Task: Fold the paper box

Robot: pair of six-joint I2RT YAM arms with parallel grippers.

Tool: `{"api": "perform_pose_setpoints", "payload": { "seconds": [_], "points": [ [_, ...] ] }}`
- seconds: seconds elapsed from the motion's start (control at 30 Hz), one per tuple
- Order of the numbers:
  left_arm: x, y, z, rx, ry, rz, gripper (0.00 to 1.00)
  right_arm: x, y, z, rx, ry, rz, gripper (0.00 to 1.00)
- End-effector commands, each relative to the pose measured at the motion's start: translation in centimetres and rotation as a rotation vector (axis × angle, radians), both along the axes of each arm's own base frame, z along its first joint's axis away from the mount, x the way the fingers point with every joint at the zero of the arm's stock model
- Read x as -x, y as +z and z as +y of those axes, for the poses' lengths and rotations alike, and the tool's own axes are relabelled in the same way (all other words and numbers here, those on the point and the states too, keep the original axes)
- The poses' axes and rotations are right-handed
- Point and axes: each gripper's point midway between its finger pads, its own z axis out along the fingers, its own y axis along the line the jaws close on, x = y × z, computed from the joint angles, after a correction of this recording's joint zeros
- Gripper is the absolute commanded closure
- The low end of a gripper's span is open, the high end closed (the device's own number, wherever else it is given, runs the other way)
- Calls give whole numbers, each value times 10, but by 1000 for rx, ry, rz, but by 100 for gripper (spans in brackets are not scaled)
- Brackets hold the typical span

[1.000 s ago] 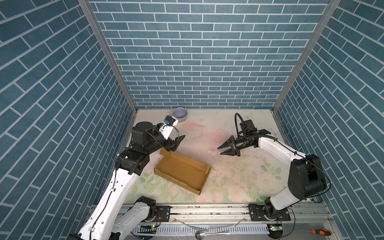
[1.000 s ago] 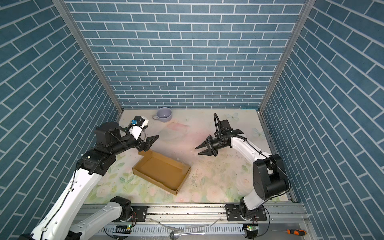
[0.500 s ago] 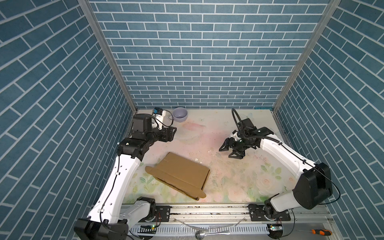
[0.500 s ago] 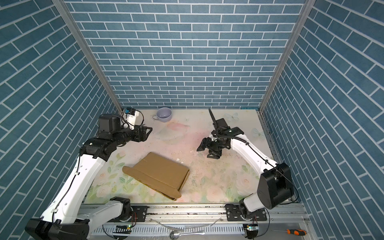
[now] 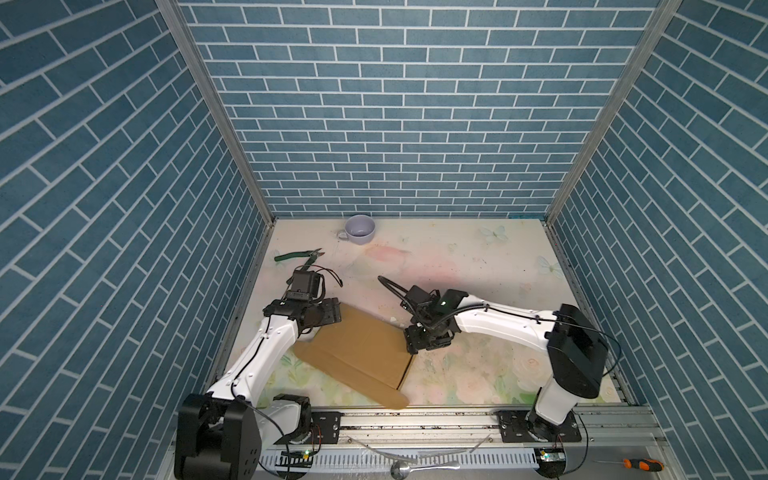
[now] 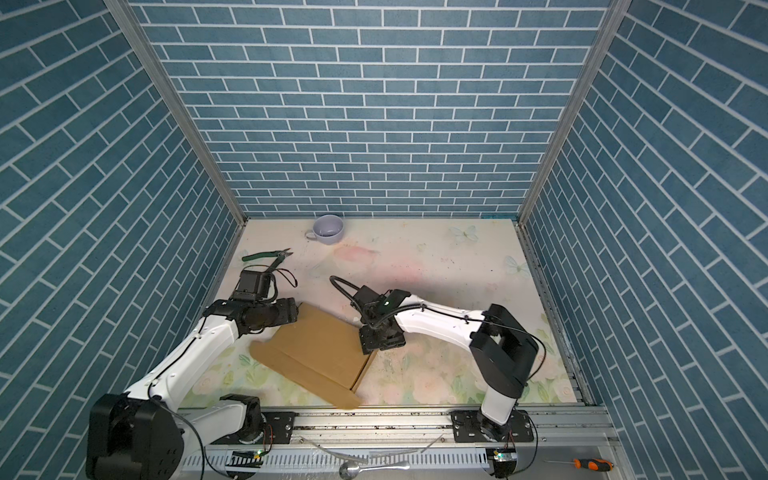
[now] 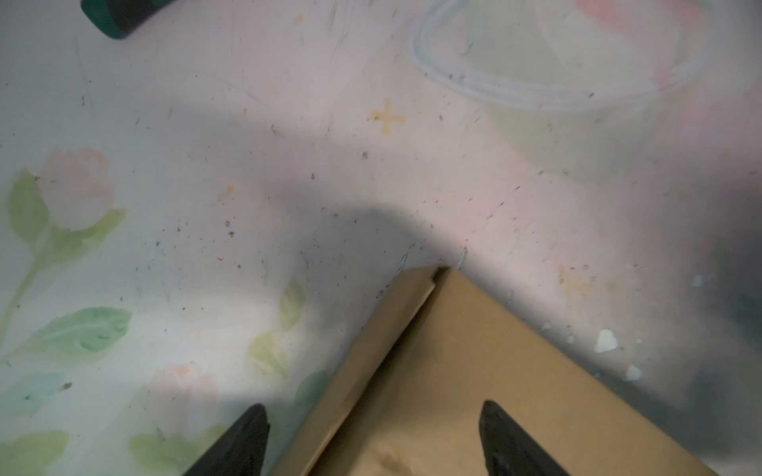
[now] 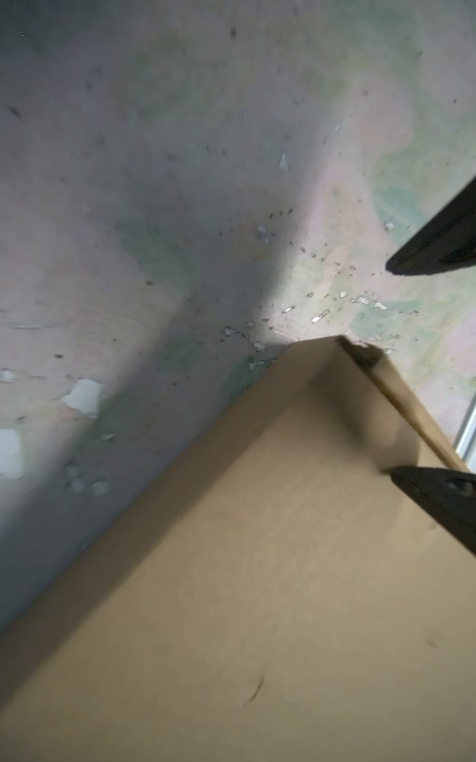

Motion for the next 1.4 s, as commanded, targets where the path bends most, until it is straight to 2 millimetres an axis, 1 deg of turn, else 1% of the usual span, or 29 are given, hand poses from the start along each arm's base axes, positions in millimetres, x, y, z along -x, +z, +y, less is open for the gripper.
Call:
{"api": "perform_pose_setpoints", "payload": {
  "seconds": [0.0, 0.03, 0.07, 0.1, 0.13, 0.2, 0.27, 0.33, 0.4, 0.47, 0.5, 0.53, 0.57, 0.6, 0.63, 0.67, 0.7, 0.77, 0.8, 0.87, 0.93, 0.97, 1.03, 1.13, 1.2, 1.23, 1.27, 1.3, 1.37],
  "points": [
    [-2, -16, 0, -90, 25, 21, 17, -14, -31, -17, 128, 4, -43, 27],
    [0, -25, -3, -80, 30, 47, 18, -21, -35, -22, 148, -5, -44, 28],
    [3, -35, -7, -63, 34, 73, 18, -31, -34, -25, 153, -15, -58, 28],
    [3, -41, -13, -45, 31, 83, 19, -42, -30, -26, 145, -21, -84, 28],
    [10, -52, -17, -31, 30, 102, 19, -53, -25, -26, 132, -29, -105, 29],
    [12, -59, -29, 39, 40, 100, 20, -75, -14, -21, 86, -33, -133, 29],
    [11, -58, -41, 102, 53, 80, 21, -91, -7, -17, 57, -21, -145, 29],
    [7, -51, -58, 160, 48, 47, 22, -110, -10, -23, 57, -31, -140, 29],
    [0, -40, -82, 254, 41, 7, 22, -134, -12, -38, 55, -76, -128, 30],
    [-5, -30, -108, 325, 18, -29, 22, -157, -9, -56, 43, -121, -159, 30],
    [-5, -26, -117, 344, 7, -36, 22, -164, -4, -62, 28, -134, -172, 30],
    [-7, -22, -121, 347, 2, -40, 22, -168, 2, -66, 12, -137, -178, 30],
    [-7, -17, -121, 339, -3, -39, 22, -168, 9, -68, -8, -133, -183, 28],
    [-6, -12, -116, 309, -11, -44, 21, -165, 17, -70, -34, -129, -184, 26],
    [-7, -5, -109, 268, -17, -66, 21, -160, 24, -69, -82, -128, -167, 24],
    [-3, -3, -97, 202, -28, -78, 19, -154, 33, -69, -140, -131, -151, 20],
    [-7, 11, -92, 166, -47, -119, 17, -149, 39, -73, -185, -135, -144, 17],
    [-4, 19, -86, 144, -87, -158, 13, -139, 44, -84, -253, -144, -126, 9],
    [0, 19, -88, 158, -108, -172, 11, -135, 45, -90, -283, -148, -118, 6],
    [7, 13, -97, 238, -124, -182, 9, -124, 37, -98, -299, -133, -91, 3],
    [15, -2, -99, 284, -106, -169, 8, -116, 26, -99, -322, -130, -50, 3],
    [18, -9, -97, 289, -91, -158, 8, -111, 21, -95, -348, -132, -18, 3],
    [21, -18, -95, 295, -75, -153, 8, -105, 13, -87, -403, -152, 28, 2],
    [20, -28, -100, 341, -65, -153, 9, -101, 0, -80, -452, -180, 80, 2],
    [20, -39, -101, 339, -61, -133, 10, -97, -6, -74, -493, -207, 130, 5],
    [21, -45, -99, 335, -48, -117, 13, -95, -7, -69, -528, -227, 158, 6],
    [21, -52, -97, 347, -35, -95, 17, -91, -7, -63, -573, -250, 201, 8],
    [22, -59, -96, 364, -24, -71, 23, -88, -4, -57, -613, -271, 231, 9],
    [25, -71, -90, 388, 10, -28, 34, -83, -1, -53, -651, -303, 260, 10]
  ]
}}
